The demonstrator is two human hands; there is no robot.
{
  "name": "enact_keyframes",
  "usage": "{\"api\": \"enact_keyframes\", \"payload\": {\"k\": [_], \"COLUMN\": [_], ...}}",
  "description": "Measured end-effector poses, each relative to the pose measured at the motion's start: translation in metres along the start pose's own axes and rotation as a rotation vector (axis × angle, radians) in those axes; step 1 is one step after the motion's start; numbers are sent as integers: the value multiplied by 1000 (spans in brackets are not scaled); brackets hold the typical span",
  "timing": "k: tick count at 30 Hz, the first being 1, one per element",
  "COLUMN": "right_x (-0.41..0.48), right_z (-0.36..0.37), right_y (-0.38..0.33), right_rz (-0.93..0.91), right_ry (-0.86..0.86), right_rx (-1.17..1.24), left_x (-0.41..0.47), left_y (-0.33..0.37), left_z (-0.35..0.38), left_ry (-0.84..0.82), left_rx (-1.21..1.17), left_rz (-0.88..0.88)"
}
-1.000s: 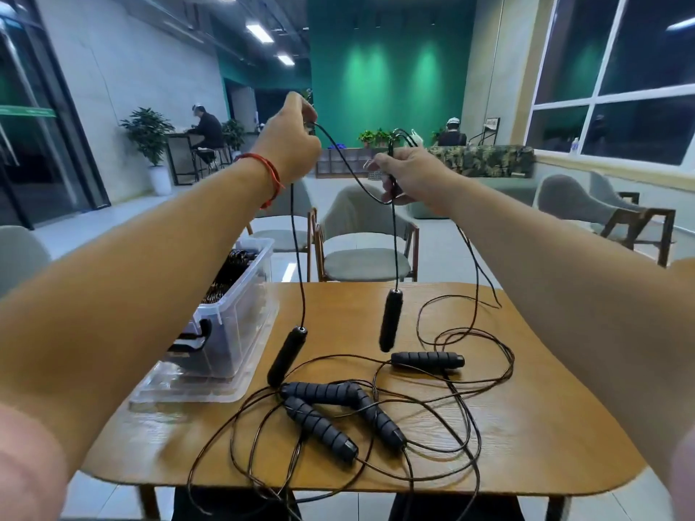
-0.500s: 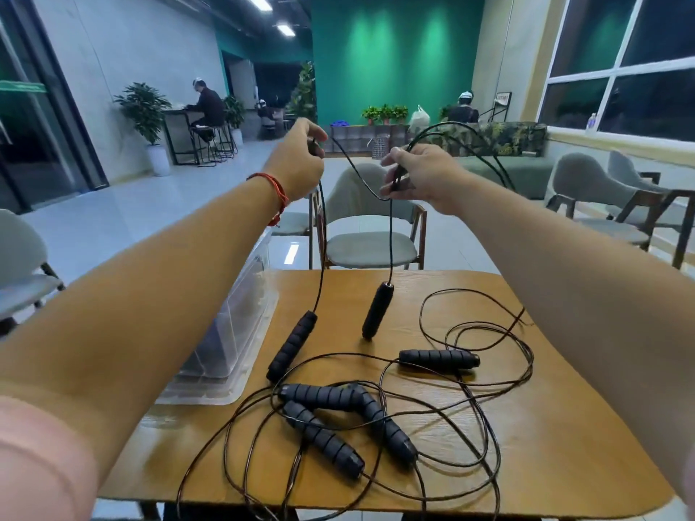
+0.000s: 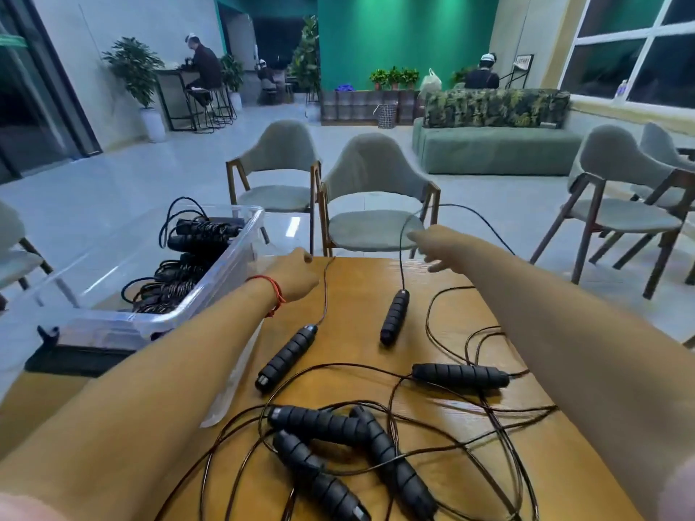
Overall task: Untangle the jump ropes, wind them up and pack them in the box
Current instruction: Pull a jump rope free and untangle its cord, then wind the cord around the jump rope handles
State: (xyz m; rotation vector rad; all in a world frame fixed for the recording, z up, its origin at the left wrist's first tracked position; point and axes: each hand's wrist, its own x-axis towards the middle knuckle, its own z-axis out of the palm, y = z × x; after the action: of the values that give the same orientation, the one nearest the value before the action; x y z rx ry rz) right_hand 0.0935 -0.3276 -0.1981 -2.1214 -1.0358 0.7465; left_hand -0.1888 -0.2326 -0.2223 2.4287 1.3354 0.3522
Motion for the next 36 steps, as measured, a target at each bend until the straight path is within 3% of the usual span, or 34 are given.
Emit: {"api": "enact_keyframes", "payload": {"k": [3,7,9,15,18,24,29,36], "right_x": [-2,-14,-21,-28,-23,-21,-26,-32], "right_z": [5,21,40,112,122,135,141,110], "right_y": [10,10,12,31,32,40,46,52], "right_rz": [56,63,31,-100,-142,-189,-260,-267], "right_ry": [-95,-150,-162,-108,-112,-297,-364,-317], "right_rx": [-80,-203,-301,-537,-405,196,290,66], "left_x": [-5,-22,-33,-42,-28,-6,5,8], "left_y": [-16,-20,-14,-17,-28,-13,1,3], "left_z": [12,6,8,33,44,77,94,103], "left_ry": [-94,-499,-617,-434,-322,-90,31,-332], "left_rx": [179,206,240,324,90,-471,-692,-1225], "left_rz": [0,-283,-321,-250,-196,-172,-177,-209]}}
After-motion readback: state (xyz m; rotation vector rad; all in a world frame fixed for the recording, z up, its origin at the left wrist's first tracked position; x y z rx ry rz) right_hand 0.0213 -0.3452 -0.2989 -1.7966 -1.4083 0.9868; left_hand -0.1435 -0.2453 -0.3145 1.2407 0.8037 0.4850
